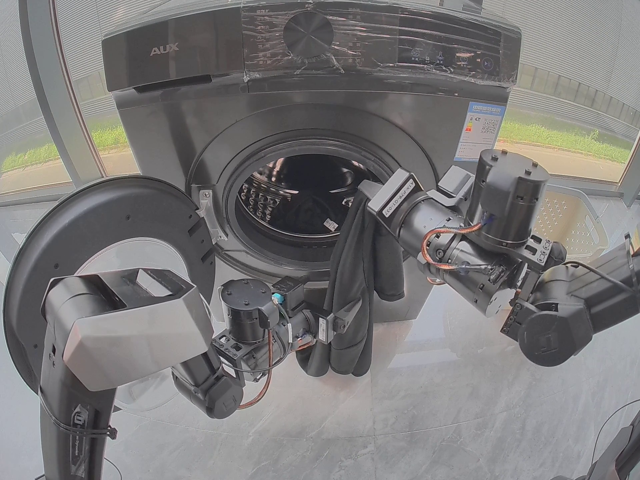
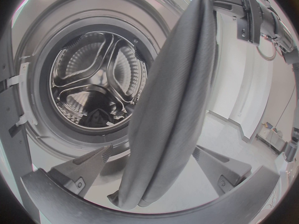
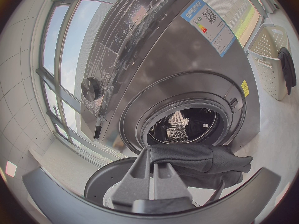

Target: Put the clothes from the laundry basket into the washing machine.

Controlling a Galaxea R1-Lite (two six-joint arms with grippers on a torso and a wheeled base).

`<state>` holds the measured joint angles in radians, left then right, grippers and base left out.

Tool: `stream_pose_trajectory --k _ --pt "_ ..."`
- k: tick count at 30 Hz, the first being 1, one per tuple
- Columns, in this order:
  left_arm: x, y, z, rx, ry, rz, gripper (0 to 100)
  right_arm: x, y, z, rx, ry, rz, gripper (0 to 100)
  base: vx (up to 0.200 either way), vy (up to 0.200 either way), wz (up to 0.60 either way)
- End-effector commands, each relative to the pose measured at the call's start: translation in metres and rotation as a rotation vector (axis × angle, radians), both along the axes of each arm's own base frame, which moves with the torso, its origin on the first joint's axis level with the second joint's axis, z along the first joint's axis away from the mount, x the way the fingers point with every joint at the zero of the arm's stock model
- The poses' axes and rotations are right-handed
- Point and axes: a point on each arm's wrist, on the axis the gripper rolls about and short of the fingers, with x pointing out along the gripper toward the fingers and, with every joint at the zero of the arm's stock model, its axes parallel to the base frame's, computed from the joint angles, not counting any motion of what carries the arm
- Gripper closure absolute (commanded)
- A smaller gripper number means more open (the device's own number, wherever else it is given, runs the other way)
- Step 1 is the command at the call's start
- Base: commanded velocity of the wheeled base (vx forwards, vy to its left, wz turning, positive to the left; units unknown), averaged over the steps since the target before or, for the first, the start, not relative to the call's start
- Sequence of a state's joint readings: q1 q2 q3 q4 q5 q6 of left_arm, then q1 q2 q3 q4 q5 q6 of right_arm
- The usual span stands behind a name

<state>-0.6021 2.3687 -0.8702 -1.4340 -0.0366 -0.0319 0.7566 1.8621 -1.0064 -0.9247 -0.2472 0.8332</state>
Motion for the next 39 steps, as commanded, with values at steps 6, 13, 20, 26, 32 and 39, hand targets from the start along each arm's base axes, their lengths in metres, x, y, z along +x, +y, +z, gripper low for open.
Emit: stream_pose_trajectory --k 6,13,20,26,32,39 --pt "0.000 -0.013 0.007 -0.029 -0.030 -0.082 0 0.008 0.008 -0.010 -0.016 0.015 -0.003 100 0.000 0.000 0.00" --pt "0.016 -0.022 -0.008 -0.003 -0.013 -0.029 0 0.007 0.007 -0.010 -0.015 0.016 -0.003 100 0.000 0.000 0.00" --pt "0.033 -0.001 -0.017 0.046 0.005 0.133 0 0.006 0.001 -0.003 -0.003 0.003 -0.015 100 0.000 0.000 0.00" --pt "0.038 0.026 -0.011 0.052 0.004 0.205 0 0.005 -0.002 0.000 0.002 -0.002 -0.018 100 0.000 0.000 0.00" --pt "0.027 0.034 -0.008 0.056 0.001 0.209 0 0.005 -0.002 -0.001 -0.001 -0.001 -0.020 100 0.000 0.000 0.00" --pt "0.025 0.034 -0.008 0.057 0.002 0.190 0 0.003 0.000 -0.003 -0.004 0.005 -0.012 100 0.000 0.000 0.00"
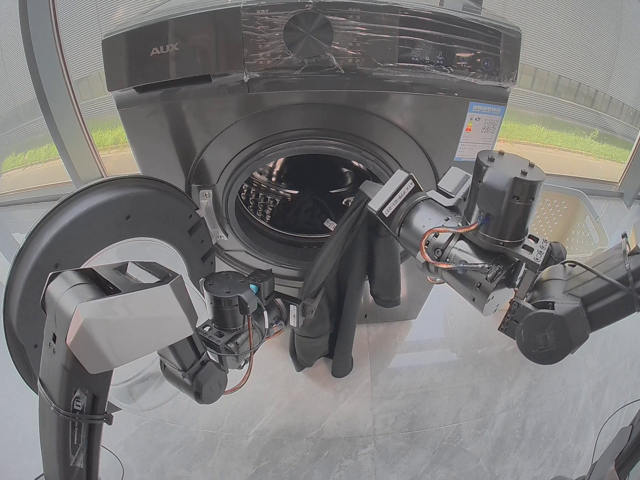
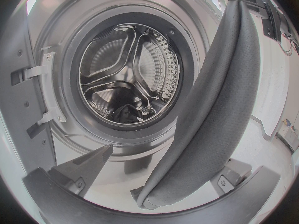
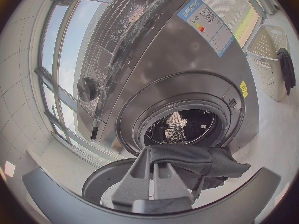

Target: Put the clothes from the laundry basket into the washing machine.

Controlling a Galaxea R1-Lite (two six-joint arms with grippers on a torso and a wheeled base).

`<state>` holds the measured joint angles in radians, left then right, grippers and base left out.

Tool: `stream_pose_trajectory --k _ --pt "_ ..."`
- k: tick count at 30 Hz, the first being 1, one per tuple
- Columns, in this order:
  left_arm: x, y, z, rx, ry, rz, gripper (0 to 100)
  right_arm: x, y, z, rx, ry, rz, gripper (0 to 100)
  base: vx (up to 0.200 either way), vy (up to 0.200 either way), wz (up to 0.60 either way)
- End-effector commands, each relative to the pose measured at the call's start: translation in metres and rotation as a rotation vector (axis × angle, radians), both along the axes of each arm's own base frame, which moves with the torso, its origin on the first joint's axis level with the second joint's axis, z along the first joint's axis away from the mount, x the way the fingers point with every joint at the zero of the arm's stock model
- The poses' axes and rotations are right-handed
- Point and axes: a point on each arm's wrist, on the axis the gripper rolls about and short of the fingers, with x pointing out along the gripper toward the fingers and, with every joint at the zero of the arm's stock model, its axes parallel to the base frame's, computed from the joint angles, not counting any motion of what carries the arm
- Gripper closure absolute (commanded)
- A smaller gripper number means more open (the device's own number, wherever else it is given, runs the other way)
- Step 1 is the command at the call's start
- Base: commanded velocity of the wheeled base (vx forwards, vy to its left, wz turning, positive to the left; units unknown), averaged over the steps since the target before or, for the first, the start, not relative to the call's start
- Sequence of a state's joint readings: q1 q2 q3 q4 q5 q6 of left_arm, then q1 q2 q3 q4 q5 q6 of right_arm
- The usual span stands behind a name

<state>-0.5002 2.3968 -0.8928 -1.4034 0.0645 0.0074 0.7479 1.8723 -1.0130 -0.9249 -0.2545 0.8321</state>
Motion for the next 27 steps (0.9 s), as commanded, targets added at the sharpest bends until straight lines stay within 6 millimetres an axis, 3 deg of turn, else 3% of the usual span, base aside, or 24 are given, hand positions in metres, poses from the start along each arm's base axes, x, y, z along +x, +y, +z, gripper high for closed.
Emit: stream_pose_trajectory --k 1,7,8,15,19,27 --pt "-0.003 -0.002 0.003 -0.003 -0.005 -0.017 0 -0.002 0.001 -0.001 -0.002 0.003 0.005 100 0.000 0.000 0.00" --pt "-0.003 -0.005 0.001 0.000 -0.004 -0.031 0 -0.001 0.000 -0.001 -0.001 0.002 0.002 100 0.000 0.000 0.00" --pt "-0.003 -0.005 0.001 -0.001 -0.005 -0.031 100 -0.001 -0.001 -0.001 -0.002 0.003 0.001 100 0.000 0.000 0.00" --pt "-0.004 0.001 0.008 -0.017 -0.035 -0.020 100 0.000 -0.004 -0.004 -0.009 0.013 -0.009 100 0.000 0.000 0.00" --pt "-0.017 0.008 0.036 -0.061 -0.086 -0.030 100 -0.004 -0.016 -0.003 -0.017 0.016 -0.021 100 0.000 0.000 0.00" --pt "-0.067 0.029 0.089 -0.107 -0.168 -0.095 100 -0.012 -0.045 -0.003 -0.031 0.029 -0.056 100 0.000 0.000 0.00"
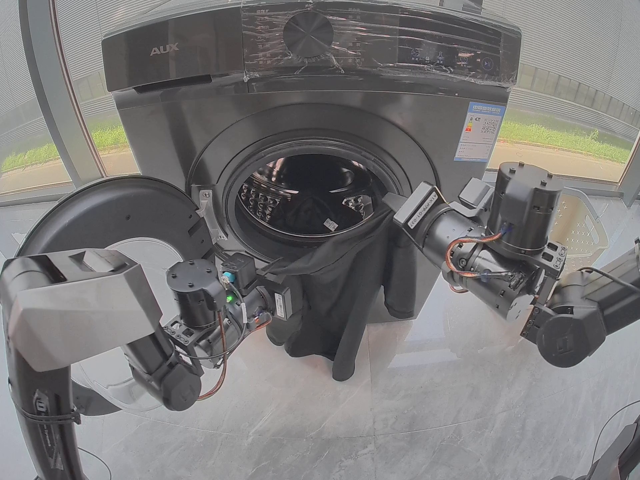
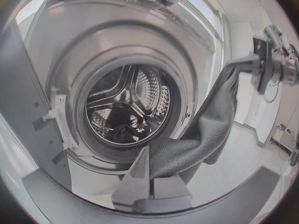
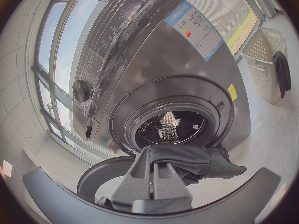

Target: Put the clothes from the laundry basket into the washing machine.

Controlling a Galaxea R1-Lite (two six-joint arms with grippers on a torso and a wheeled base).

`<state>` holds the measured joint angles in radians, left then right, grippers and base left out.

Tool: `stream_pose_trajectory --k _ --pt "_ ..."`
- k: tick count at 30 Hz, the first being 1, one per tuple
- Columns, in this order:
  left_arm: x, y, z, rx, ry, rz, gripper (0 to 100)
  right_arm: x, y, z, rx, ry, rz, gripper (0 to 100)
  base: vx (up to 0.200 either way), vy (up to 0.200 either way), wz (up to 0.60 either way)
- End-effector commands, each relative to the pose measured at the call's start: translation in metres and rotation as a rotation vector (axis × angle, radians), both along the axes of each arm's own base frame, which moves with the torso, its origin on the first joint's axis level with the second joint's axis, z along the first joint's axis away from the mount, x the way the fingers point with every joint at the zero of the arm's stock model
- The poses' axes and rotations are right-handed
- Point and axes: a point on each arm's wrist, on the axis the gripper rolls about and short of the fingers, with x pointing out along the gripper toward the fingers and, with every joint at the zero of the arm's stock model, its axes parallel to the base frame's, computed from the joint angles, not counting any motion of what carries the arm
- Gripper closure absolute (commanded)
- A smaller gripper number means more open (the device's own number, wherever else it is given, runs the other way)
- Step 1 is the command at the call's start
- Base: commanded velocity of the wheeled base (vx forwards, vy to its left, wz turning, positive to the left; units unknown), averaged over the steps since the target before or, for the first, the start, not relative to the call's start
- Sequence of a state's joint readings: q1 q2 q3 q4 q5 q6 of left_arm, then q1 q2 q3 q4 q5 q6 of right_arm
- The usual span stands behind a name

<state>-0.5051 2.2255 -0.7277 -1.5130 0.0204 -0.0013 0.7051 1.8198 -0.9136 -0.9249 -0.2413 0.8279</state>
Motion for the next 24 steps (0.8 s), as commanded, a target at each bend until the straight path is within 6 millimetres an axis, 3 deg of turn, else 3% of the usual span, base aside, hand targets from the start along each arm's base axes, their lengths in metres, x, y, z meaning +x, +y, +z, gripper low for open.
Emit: stream_pose_trajectory --k 1,10,19,24 --pt "-0.039 0.017 0.046 -0.044 -0.074 -0.062 100 -0.009 -0.023 0.005 0.004 -0.003 -0.025 100 0.000 0.000 0.00" --pt "-0.080 0.038 0.067 -0.110 -0.058 -0.137 100 -0.028 -0.034 -0.010 0.032 -0.066 0.066 100 0.000 0.000 0.00" --pt "-0.083 0.048 0.087 -0.147 -0.119 -0.142 100 -0.032 -0.035 -0.023 -0.015 -0.038 0.080 100 0.000 0.000 0.00" --pt "-0.088 0.051 0.097 -0.161 -0.153 -0.139 100 -0.033 -0.038 -0.018 -0.014 -0.079 0.073 100 0.000 0.000 0.00"
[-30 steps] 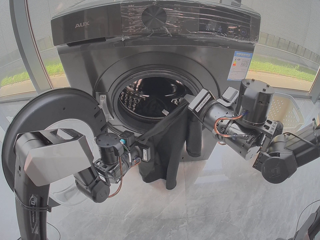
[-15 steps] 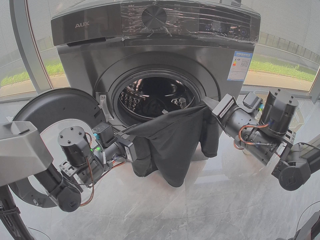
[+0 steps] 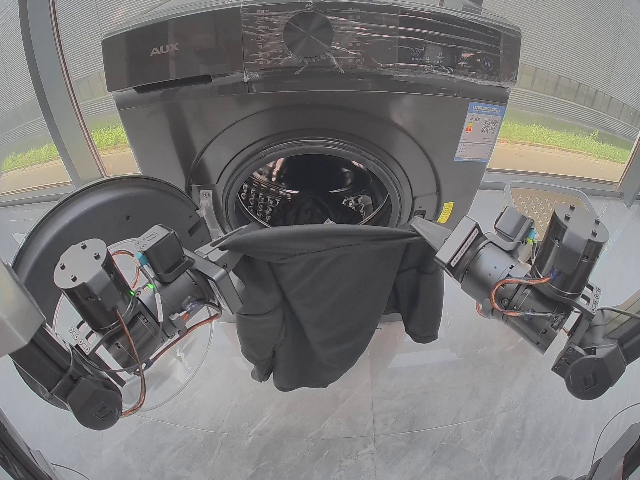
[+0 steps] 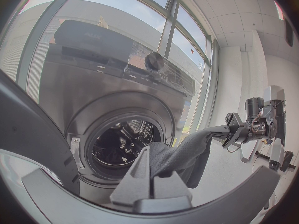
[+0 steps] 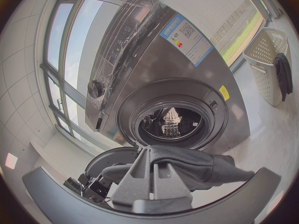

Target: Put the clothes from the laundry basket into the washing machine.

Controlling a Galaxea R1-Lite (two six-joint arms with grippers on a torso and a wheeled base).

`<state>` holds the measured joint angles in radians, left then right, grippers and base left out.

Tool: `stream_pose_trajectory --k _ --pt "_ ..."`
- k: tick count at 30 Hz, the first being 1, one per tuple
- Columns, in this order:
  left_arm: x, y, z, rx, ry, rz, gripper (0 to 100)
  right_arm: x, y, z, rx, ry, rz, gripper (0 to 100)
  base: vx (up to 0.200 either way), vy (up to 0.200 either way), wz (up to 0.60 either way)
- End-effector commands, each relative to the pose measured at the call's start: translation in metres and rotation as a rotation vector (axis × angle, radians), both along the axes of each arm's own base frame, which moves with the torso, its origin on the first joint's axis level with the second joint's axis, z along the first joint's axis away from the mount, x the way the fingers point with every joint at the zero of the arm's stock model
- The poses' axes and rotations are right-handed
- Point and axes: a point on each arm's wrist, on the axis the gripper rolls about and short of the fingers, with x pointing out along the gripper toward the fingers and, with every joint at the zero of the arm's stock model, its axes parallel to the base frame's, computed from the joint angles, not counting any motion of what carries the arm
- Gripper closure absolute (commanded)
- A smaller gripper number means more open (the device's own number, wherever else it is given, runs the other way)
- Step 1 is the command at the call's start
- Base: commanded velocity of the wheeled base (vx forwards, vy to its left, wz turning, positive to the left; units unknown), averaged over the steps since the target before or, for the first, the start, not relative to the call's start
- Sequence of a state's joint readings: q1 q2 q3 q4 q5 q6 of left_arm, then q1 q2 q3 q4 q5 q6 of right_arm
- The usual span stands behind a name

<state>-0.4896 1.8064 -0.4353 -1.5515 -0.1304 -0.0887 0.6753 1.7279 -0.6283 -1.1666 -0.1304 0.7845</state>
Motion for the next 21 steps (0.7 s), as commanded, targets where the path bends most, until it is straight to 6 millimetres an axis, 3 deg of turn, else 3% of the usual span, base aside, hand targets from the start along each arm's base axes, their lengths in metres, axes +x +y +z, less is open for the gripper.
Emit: stream_pose_trajectory --k 1,21 --pt "-0.0070 0.0057 0.0139 -0.024 -0.044 0.008 100 -0.0010 -0.0027 0.0031 -0.002 -0.030 -0.008 100 0.000 0.000 0.00" --pt "-0.0019 0.0036 0.0198 -0.040 -0.066 0.013 100 -0.0065 -0.0042 0.0074 -0.008 -0.078 -0.004 100 0.000 0.000 0.00"
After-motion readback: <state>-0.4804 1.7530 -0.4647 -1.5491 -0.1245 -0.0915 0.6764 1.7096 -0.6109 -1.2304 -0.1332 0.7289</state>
